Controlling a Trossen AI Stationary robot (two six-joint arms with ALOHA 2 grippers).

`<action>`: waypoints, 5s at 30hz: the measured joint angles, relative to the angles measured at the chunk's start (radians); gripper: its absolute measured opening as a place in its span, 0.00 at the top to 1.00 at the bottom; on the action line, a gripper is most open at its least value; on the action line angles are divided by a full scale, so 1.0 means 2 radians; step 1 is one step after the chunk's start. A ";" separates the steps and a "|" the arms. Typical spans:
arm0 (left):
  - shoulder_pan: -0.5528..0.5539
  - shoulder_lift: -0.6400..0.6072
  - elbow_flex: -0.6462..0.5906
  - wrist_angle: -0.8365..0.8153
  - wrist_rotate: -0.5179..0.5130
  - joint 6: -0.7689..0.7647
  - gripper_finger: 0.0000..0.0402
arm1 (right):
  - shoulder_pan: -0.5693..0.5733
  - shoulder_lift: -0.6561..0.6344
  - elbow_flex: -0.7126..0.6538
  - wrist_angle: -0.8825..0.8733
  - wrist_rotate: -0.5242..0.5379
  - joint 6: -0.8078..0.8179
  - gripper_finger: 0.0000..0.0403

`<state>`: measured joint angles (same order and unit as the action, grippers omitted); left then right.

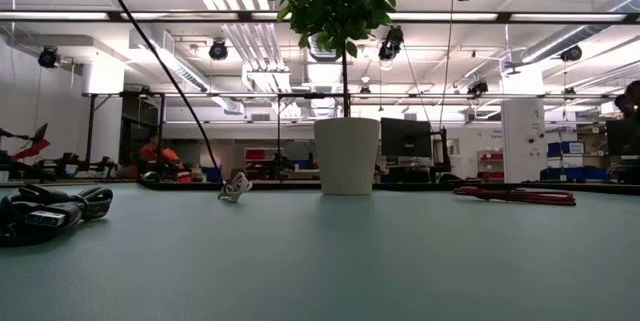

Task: Pick and place USB-C Cables
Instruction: Put the black white charger cable into the bin, then put the black charger cable into the bin

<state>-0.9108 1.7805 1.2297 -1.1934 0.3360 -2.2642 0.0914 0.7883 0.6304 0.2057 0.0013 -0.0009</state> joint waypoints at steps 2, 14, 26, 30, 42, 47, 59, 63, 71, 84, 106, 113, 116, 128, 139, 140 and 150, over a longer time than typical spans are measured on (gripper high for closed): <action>0.000 0.000 0.000 0.001 0.000 0.000 0.87 | 0.000 0.000 0.000 0.000 0.000 0.000 0.64; 0.000 -0.019 0.006 0.004 0.002 0.000 0.86 | 0.000 0.000 0.000 0.000 0.000 0.000 0.64; 0.003 -0.063 0.028 0.004 0.002 -0.030 0.86 | 0.000 0.000 0.000 0.000 0.000 0.000 0.64; 0.009 -0.069 0.040 0.003 0.002 -0.030 0.86 | 0.000 0.000 0.000 0.000 0.000 0.000 0.64; 0.014 -0.071 0.089 0.003 -0.077 -0.014 0.87 | 0.000 0.000 0.000 0.000 0.000 0.000 0.64; 0.018 -0.071 0.118 0.006 -0.234 0.043 0.86 | 0.000 0.000 0.000 0.000 0.000 0.000 0.64; 0.080 -0.061 0.113 0.043 -0.329 0.116 0.86 | 0.000 0.000 0.000 0.000 0.000 0.000 0.64; 0.111 -0.056 0.113 0.074 -0.329 0.159 0.87 | 0.000 0.000 0.000 0.000 0.000 0.000 0.64; 0.150 -0.039 0.113 0.098 -0.329 0.221 0.87 | 0.000 0.000 0.000 -0.001 0.000 0.000 0.64; 0.159 -0.020 0.113 0.111 -0.317 0.219 0.86 | 0.000 0.000 0.000 -0.004 0.000 0.000 0.64; 0.216 0.028 0.113 0.145 -0.265 0.259 0.87 | 0.000 0.000 0.000 -0.005 0.000 -0.001 0.64; 0.219 0.028 0.113 0.095 -0.264 0.259 0.87 | 0.000 0.000 0.000 -0.006 0.000 -0.001 0.64; 0.219 0.028 0.111 0.094 -0.263 0.259 0.87 | 0.000 0.000 0.000 -0.007 0.000 -0.001 0.64; 0.217 0.028 0.066 0.081 -0.225 0.246 0.86 | 0.000 0.000 0.000 -0.007 0.000 -0.002 0.64; 0.211 0.028 0.050 0.087 -0.216 0.245 0.79 | 0.000 0.000 0.000 -0.008 0.000 -0.006 0.64; 0.211 0.028 0.050 0.089 -0.216 0.245 0.77 | 0.000 0.000 0.000 -0.008 0.000 -0.006 0.64; 0.208 0.028 0.034 0.095 -0.206 0.229 0.56 | 0.000 0.000 0.000 -0.009 0.000 -0.006 0.64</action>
<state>-0.4942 1.8362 1.2984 -1.0025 -0.0757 -1.8069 0.0910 0.7883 0.6304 0.1871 0.0019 -0.0124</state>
